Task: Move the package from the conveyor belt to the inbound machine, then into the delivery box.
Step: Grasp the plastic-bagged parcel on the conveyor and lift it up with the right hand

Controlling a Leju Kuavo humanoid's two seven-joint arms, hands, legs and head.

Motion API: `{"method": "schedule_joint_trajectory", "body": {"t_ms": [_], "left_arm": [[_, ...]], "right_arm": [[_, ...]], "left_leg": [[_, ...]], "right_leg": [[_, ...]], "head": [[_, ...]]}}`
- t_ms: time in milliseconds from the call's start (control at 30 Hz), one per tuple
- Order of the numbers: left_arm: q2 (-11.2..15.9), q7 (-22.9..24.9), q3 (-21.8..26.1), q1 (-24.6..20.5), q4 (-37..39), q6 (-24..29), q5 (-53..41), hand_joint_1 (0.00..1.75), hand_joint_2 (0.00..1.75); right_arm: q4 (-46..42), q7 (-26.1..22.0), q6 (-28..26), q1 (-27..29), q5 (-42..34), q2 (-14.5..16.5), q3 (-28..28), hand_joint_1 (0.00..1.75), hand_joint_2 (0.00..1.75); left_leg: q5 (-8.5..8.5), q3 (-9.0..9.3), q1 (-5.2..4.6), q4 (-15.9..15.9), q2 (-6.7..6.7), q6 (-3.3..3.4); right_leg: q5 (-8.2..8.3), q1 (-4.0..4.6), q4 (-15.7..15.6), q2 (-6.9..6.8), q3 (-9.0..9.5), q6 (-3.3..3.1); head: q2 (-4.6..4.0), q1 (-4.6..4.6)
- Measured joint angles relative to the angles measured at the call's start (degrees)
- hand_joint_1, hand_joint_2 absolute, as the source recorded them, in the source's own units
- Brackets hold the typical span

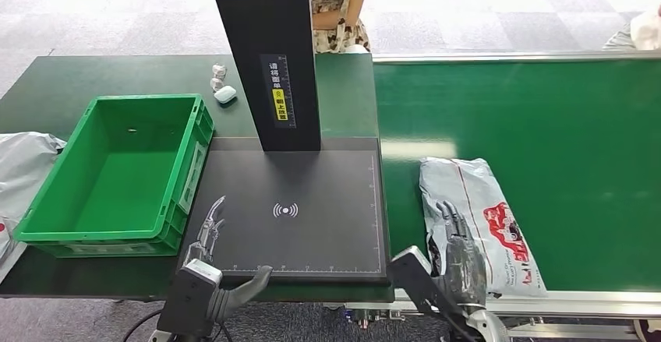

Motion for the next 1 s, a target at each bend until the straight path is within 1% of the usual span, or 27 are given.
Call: {"method": "schedule_joint_trajectory", "body": {"t_ms": [67,133,200,267,333,400,467,500,567,633,800,1000], "left_arm": [[0.09,-0.1,0.0,-0.13,0.01,-0.51,0.28,0.0,1.75],[0.16,-0.19,0.0,-0.29,0.01,-0.75,0.48,0.0,1.75],[0.2,-0.32,0.0,-0.43,0.01,-0.95,0.75,0.0,1.75],[0.29,-0.6,0.0,-0.53,0.02,-1.22,1.38,0.0,1.75],[0.46,-1.18,0.0,-0.79,0.13,-1.38,2.36,0.0,1.75],[0.72,-2.0,0.0,-1.35,0.5,-1.45,3.53,0.0,1.75],[0.98,-2.82,0.04,-1.97,1.09,-1.68,4.58,0.0,1.75],[1.1,-3.17,0.08,-2.21,1.41,-1.84,4.95,0.0,1.75],[1.32,-3.71,0.21,-2.57,2.06,-2.12,5.45,0.0,1.75],[1.51,-4.03,0.38,-2.9,2.72,-2.2,5.74,0.0,1.75],[1.97,-4.45,0.8,-3.93,4.14,-2.1,6.55,0.0,1.75],[2.64,-4.96,0.87,-4.43,5.07,-1.7,8.18,0.0,1.75]], "right_arm": [[1.29,1.55,2.89,-1.59,1.57,-1.2,-3.8,0.0,1.75],[2.48,1.71,4.12,-2.79,2.04,-2.06,-6.93,0.0,1.75],[3.33,2.53,5.43,-3.52,2.74,-2.7,-8.9,0.0,1.75],[4.46,2.98,8.13,-4.43,2.17,-3.71,-10.31,0.0,1.75],[6.74,0.78,12.76,-6.32,-1.34,-5.71,-11.32,0.0,1.75],[10.9,-3.23,18.96,-9.31,-6.19,-8.91,-11.83,0.0,1.75],[16.02,-6.5,23.96,-12.45,-10.06,-12.5,-11.83,0.0,1.75],[18.39,-7.31,25.61,-13.75,-11.38,-14.17,-11.72,0.0,1.75],[22.3,-7.75,27.95,-15.75,-13.08,-17.04,-11.3,0.0,1.75],[25.26,-7.72,29.44,-17.06,-14.0,-19.28,-10.65,0.0,1.75],[30.71,-7.43,32.76,-20.1,-15.34,-22.41,-7.94,0.0,1.75],[37.29,-7.93,35.44,-25.04,-16.24,-24.16,-2.98,0.0,1.75]], "left_leg": [[0.01,0.0,-0.01,0.02,0.0,0.01],[0.01,0.0,-0.01,0.04,0.0,0.02],[0.01,0.0,-0.01,0.04,0.0,0.01],[0.01,0.0,0.0,0.04,0.0,0.01],[0.0,-0.01,0.01,0.03,0.02,0.01],[0.02,0.0,0.0,0.04,0.01,0.03],[0.05,-0.01,-0.02,0.06,-0.06,0.08],[0.07,-0.02,-0.03,0.07,-0.1,0.11],[0.1,-0.03,-0.04,0.08,-0.15,0.15],[0.1,-0.04,-0.05,0.09,-0.15,0.16],[0.1,-0.04,-0.03,0.07,-0.13,0.15],[0.1,-0.01,-0.02,0.07,-0.11,0.15]], "right_leg": [[0.02,-0.01,0.0,-0.01,0.01,0.03],[0.04,-0.01,0.0,-0.01,0.02,0.05],[0.05,-0.02,0.0,0.0,0.02,0.05],[0.04,-0.02,0.0,0.01,0.01,0.05],[0.05,-0.03,0.0,0.03,0.0,0.05],[0.06,-0.02,0.0,0.02,0.01,0.06],[0.07,-0.02,0.0,-0.06,0.03,0.09],[0.08,-0.03,0.0,-0.12,0.04,0.1],[0.09,-0.04,0.0,-0.18,0.06,0.11],[0.1,-0.06,0.0,-0.19,0.07,0.12],[0.1,-0.1,0.0,-0.15,0.04,0.12],[0.09,-0.07,0.0,-0.12,0.04,0.12]], "head": [[0.0,0.01],[0.0,0.01],[0.0,0.01],[0.0,-0.01],[0.0,-0.01],[0.0,0.0],[0.0,0.01],[0.0,0.01],[0.0,0.01],[0.0,0.01],[0.0,0.0],[0.0,0.0]]}}
